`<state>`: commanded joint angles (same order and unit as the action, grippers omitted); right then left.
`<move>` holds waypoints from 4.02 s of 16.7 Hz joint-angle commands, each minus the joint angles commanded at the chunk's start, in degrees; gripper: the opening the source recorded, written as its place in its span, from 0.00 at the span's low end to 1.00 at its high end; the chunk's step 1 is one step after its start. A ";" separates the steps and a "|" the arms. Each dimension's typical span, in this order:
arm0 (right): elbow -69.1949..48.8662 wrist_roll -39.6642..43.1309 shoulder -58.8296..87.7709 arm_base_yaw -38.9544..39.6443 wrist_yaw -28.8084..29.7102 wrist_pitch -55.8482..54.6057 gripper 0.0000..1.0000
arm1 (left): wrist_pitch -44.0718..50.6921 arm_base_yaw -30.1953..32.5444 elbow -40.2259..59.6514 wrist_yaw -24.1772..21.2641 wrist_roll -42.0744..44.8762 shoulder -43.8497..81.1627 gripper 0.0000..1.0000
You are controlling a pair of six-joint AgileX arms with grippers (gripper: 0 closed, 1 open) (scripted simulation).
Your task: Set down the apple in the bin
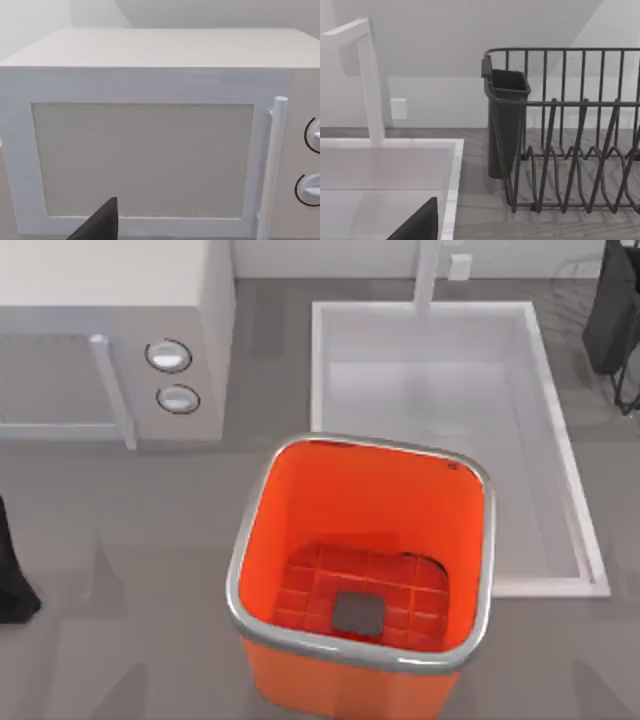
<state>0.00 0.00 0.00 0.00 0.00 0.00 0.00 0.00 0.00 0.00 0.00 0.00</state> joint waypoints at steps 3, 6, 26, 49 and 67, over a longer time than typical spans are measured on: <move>0.00 0.00 0.00 0.00 0.00 0.00 1.00 | 0.40 -0.31 0.53 -0.25 0.57 0.72 1.00; 0.00 0.00 0.00 0.00 0.00 0.00 1.00 | 3.40 -2.48 4.36 -2.24 4.78 6.25 1.00; 0.00 0.00 0.00 0.00 0.00 0.00 1.00 | 36.65 -24.40 41.68 -23.28 47.95 81.43 1.00; 0.00 0.00 0.00 0.00 0.00 0.00 1.00 | 16.01 -17.99 36.54 -21.68 41.51 94.45 0.70; 0.00 0.00 0.00 0.00 0.00 0.00 1.00 | 16.03 -18.62 37.27 -20.78 42.12 93.52 0.00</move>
<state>0.00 0.00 0.00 0.00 0.00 0.00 16.03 -18.62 37.27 -20.78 42.12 93.52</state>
